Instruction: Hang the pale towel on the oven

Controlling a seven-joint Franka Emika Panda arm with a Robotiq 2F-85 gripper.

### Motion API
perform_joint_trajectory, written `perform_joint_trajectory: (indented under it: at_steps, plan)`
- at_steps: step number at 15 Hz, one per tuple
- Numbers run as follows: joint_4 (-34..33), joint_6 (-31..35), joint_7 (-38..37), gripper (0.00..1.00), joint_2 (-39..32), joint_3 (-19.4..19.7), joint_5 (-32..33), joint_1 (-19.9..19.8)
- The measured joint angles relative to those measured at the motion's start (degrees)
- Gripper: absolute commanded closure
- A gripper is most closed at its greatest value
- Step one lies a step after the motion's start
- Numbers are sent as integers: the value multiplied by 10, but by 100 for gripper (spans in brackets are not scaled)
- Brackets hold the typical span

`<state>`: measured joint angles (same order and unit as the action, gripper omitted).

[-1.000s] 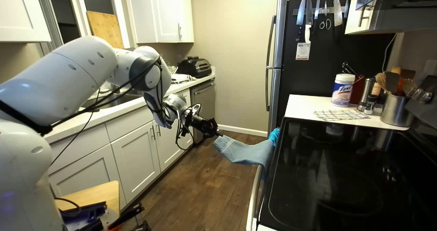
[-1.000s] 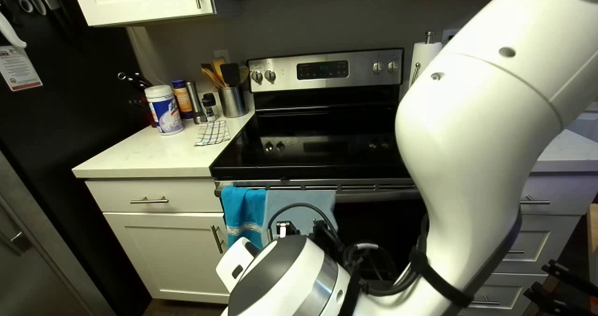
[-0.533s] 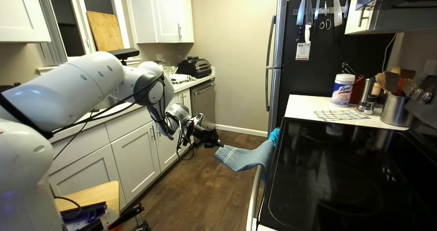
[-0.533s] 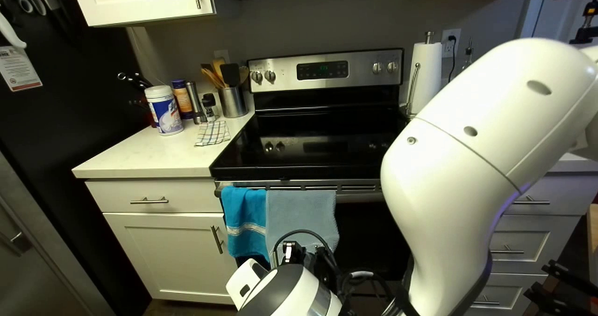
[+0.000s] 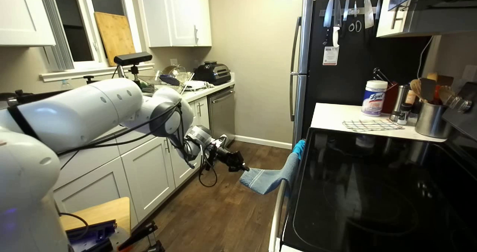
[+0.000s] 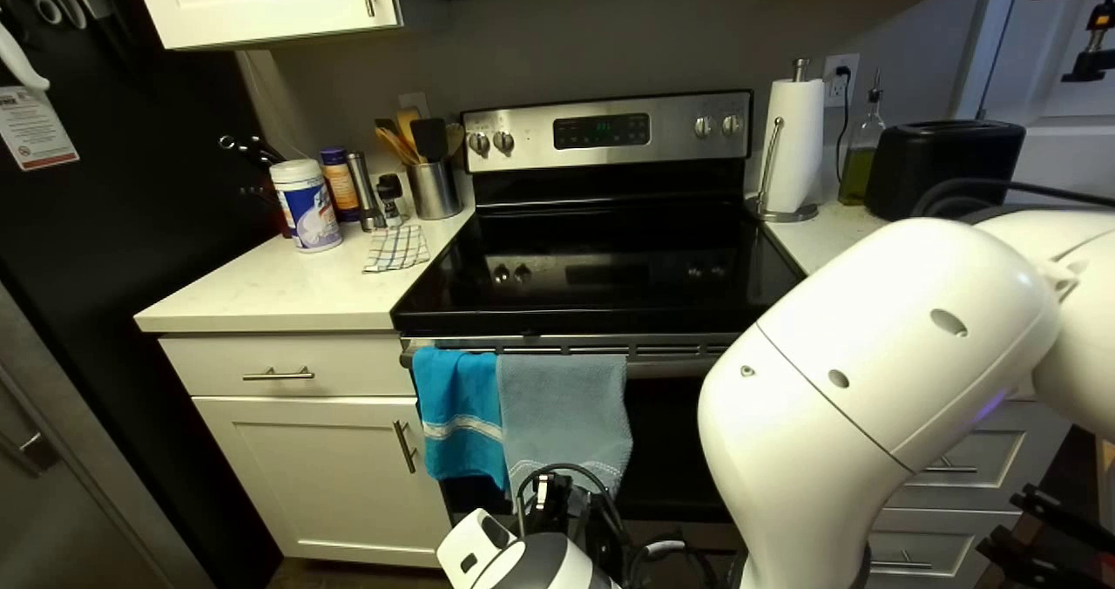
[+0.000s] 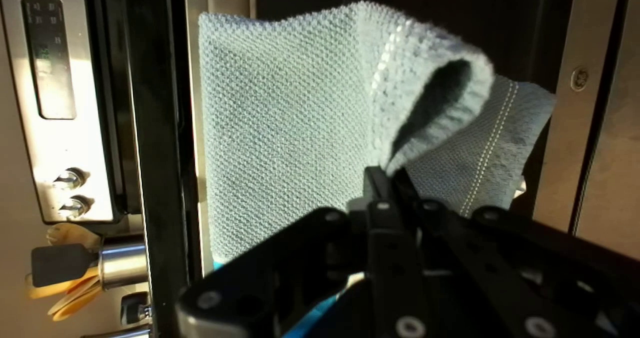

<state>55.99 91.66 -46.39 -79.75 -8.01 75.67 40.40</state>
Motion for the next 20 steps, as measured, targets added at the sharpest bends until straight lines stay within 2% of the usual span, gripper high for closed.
perform_joint_trajectory:
  at_steps: [5,14,15,20]
  plan:
    - [-63,0,0,99,-45,7,-1,15]
    - [-72,9,0,99,-48,39,-24,39]
    - [-72,10,0,75,-48,41,-26,41]
    - [-73,10,0,46,-48,47,-44,44]
